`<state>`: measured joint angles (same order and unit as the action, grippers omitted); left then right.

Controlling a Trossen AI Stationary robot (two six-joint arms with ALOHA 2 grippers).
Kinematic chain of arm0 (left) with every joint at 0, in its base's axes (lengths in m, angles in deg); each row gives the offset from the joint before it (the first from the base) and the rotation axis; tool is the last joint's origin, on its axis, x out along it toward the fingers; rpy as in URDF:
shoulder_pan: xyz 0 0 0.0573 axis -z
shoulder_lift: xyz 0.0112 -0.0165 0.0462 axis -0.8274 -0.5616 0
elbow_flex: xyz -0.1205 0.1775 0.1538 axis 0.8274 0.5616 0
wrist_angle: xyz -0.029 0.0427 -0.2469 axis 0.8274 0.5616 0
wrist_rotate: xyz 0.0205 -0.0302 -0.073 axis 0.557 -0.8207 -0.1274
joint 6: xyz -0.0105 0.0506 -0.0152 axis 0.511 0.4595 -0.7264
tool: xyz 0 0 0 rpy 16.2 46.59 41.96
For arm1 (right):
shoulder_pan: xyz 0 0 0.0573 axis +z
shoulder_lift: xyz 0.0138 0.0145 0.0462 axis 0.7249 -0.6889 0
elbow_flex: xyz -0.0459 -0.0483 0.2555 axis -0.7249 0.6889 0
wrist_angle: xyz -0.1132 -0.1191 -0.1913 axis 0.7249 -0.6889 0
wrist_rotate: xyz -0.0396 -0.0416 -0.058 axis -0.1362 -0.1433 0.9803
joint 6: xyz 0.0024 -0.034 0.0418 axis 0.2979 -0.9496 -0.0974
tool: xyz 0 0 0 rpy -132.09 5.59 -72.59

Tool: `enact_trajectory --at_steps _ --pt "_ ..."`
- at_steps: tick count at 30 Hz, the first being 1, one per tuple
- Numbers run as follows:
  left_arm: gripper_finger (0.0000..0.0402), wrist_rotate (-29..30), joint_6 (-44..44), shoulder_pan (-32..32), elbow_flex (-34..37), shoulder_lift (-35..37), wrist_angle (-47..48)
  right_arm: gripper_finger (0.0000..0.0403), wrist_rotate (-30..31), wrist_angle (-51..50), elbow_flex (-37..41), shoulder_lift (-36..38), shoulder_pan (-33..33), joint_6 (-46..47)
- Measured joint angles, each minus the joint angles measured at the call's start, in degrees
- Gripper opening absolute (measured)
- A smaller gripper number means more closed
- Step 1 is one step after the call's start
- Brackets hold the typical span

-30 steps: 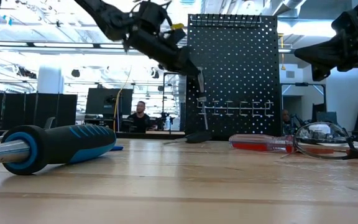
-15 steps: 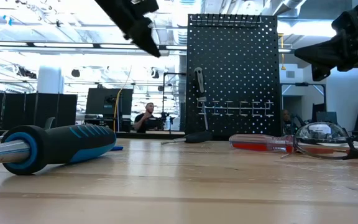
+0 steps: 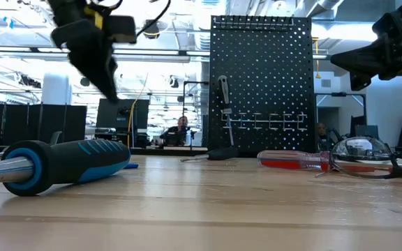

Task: Hang tools onto peg board
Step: Hang the right red screwdriver on the pegboard

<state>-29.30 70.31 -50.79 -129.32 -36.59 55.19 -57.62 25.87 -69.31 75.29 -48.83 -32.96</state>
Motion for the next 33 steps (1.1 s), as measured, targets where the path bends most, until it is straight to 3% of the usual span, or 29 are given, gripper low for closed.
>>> enact_trajectory --at_steps 6,13,23,27,33 --pt "0.0137 0.70 -1.40 2.44 7.60 -0.02 -9.79 0.0007 0.00 0.00 0.02 0.00 -0.02 0.00" --pt "0.0137 7.06 5.06 2.61 14.17 -0.02 -29.87 0.0007 -0.02 0.00 0.02 0.00 0.00 0.00" --pt "0.0137 14.54 6.84 5.67 27.40 -0.02 -55.00 0.0007 0.11 1.30 0.01 0.01 0.00 -0.41" --pt "0.0137 14.74 6.49 6.45 32.77 -0.02 -64.05 0.0007 0.40 2.68 0.02 -0.04 0.35 14.68" --pt "0.0137 16.45 5.54 6.57 34.83 -0.02 -65.45 0.0012 0.13 16.49 0.02 -2.37 0.99 19.08"
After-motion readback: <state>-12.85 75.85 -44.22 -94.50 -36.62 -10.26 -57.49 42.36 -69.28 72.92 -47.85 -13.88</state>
